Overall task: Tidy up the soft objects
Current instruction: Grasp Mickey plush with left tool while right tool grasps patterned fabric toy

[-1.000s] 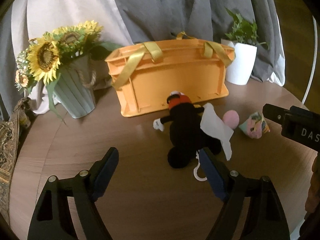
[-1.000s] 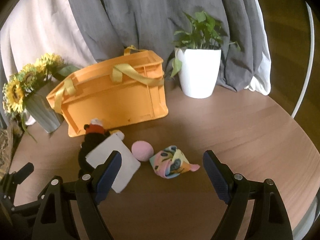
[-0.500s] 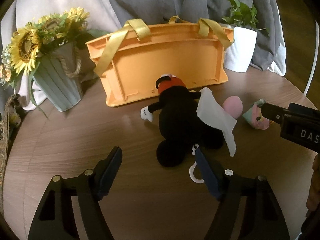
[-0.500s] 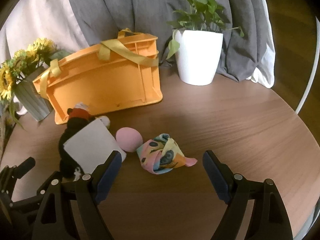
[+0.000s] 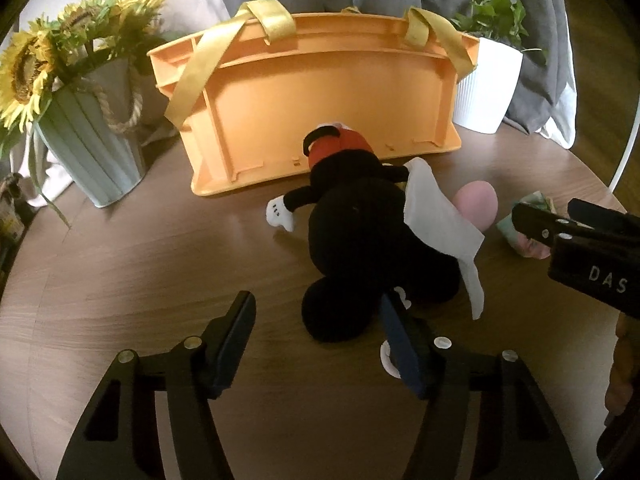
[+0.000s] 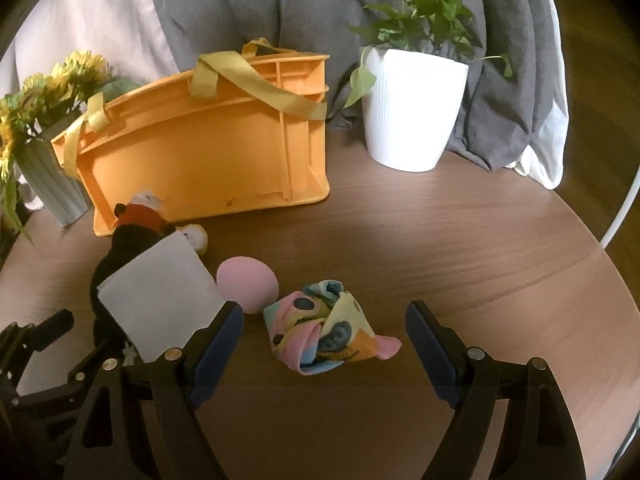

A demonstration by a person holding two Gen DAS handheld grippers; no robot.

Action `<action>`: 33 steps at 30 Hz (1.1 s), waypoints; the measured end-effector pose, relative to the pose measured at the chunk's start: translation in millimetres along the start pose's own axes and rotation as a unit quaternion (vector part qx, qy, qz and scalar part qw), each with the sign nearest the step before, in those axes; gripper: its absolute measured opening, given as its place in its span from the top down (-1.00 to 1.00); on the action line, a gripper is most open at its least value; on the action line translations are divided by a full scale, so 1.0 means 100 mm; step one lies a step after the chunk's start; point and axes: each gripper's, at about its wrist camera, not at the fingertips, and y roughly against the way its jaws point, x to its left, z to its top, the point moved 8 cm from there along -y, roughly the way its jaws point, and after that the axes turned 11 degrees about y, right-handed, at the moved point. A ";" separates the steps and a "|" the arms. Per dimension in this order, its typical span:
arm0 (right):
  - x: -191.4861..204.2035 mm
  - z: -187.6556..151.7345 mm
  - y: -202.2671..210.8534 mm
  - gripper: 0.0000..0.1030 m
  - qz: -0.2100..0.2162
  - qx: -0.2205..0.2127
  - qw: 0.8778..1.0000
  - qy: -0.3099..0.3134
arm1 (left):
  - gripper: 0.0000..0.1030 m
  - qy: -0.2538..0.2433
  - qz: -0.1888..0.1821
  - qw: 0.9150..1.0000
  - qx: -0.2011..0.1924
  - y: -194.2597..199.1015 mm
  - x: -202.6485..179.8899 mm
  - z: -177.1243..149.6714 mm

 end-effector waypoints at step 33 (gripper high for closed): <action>0.15 0.11 0.38 0.03 0.046 -0.024 0.999 -0.007 | 0.49 0.020 -0.018 0.999 -0.040 0.70 0.02 0.13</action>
